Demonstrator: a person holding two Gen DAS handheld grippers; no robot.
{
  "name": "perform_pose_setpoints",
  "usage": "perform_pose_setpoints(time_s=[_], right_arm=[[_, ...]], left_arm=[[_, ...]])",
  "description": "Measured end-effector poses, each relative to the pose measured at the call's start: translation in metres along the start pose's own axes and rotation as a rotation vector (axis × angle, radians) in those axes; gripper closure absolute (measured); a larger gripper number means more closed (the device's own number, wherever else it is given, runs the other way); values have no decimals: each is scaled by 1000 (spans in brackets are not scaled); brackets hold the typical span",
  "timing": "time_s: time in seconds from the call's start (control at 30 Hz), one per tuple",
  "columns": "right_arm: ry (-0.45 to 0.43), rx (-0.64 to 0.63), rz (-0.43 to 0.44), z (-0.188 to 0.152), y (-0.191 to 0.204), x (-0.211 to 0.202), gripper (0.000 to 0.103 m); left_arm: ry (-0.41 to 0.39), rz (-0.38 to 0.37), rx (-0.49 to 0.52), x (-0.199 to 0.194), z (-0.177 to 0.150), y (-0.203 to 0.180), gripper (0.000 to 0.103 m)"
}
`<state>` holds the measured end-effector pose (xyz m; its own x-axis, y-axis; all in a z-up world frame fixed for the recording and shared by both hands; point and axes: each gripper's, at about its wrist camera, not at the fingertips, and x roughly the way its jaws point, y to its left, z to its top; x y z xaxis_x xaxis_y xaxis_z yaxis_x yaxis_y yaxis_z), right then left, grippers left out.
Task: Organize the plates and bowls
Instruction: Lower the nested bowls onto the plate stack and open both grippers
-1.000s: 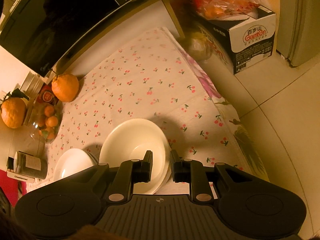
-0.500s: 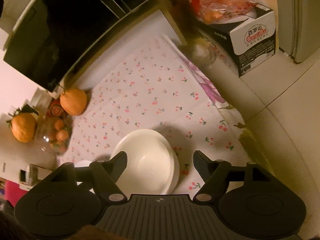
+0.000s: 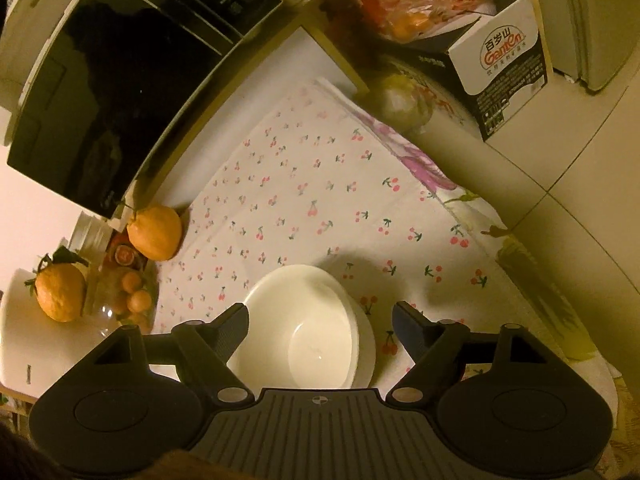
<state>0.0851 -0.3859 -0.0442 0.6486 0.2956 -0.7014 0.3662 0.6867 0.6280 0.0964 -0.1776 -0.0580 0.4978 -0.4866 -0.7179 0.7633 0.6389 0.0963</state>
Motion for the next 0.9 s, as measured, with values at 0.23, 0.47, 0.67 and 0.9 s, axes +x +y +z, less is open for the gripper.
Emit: perform_pose_setpoints(time_s=[0.23, 0.47, 0.67, 0.9], right_arm=[[10, -29, -32, -4, 5, 11, 23], [14, -36, -37, -4, 7, 14, 23], [12, -43, -50, -5, 7, 16, 23], [16, -67, -58, -6, 10, 18, 31]], left_arm=[[-1, 2, 81, 5, 3, -6, 0], [24, 11, 135, 15, 4, -9, 0], [31, 10, 134, 19, 4, -11, 0], [33, -12, 137, 24, 4, -9, 6]])
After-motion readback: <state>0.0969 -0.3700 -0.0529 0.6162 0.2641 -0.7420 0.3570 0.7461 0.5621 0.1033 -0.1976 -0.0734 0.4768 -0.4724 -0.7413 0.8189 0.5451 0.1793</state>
